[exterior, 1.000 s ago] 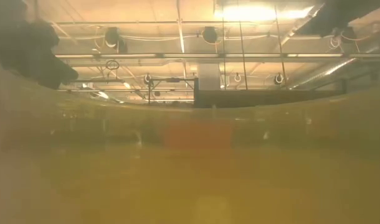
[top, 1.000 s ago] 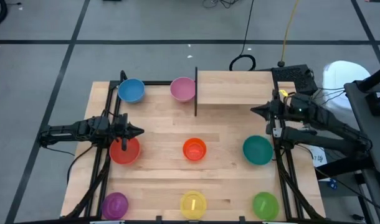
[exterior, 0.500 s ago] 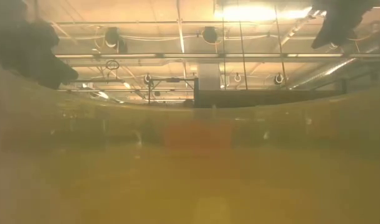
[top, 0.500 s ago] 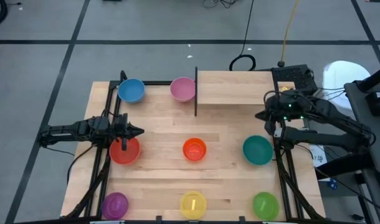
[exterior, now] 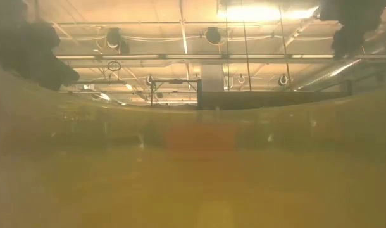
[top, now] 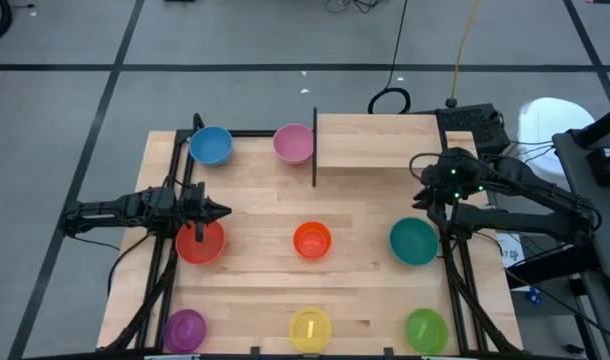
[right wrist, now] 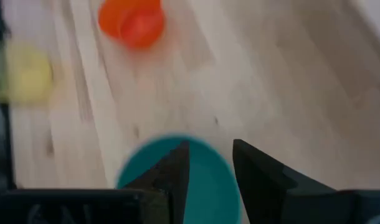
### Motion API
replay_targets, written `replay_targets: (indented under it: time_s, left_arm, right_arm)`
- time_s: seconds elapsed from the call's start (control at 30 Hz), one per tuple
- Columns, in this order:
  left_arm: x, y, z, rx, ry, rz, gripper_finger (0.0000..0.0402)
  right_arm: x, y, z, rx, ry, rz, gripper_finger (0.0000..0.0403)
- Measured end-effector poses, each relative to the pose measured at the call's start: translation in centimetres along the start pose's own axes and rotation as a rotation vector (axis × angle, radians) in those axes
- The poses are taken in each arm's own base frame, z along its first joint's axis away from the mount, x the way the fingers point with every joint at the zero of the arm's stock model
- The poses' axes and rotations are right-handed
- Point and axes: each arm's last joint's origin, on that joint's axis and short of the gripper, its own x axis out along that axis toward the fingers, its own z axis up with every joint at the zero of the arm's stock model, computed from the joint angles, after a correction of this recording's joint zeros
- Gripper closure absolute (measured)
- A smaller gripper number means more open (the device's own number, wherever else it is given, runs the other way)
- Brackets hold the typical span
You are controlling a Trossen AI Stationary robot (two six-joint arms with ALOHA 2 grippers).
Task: Place and stack bowls onto a shelf
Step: Put the dark blue bowl on the shelf
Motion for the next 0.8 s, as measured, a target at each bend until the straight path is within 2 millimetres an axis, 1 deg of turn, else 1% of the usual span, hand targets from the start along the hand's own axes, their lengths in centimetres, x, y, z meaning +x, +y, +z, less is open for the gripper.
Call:
replay_targets:
  time_s: [0.17,0.23,0.37,0.47,0.8]
  left_arm:
    - [0.0,0.0,0.0,0.0,0.0,0.0,0.0376]
    - [0.0,0.0,0.0,0.0,0.0,0.0,0.0376]
    - [0.0,0.0,0.0,0.0,0.0,0.0,0.0376]
    - [0.0,0.0,0.0,0.0,0.0,0.0,0.0376]
    - [0.0,0.0,0.0,0.0,0.0,0.001,0.0376]
  right_arm:
    - [0.8,-0.2,-0.1,-0.072,0.085,-0.005,0.0288]
    - [1.6,-0.4,-0.3,-0.064,0.127,-0.007,0.0289]
    - [4.1,-1.1,-1.5,-0.038,0.233,-0.013,0.0289]
    - [5.5,-1.5,-2.0,-0.008,0.261,-0.016,0.0289]
    - [6.4,-1.7,-1.5,0.048,0.313,-0.033,0.0289]
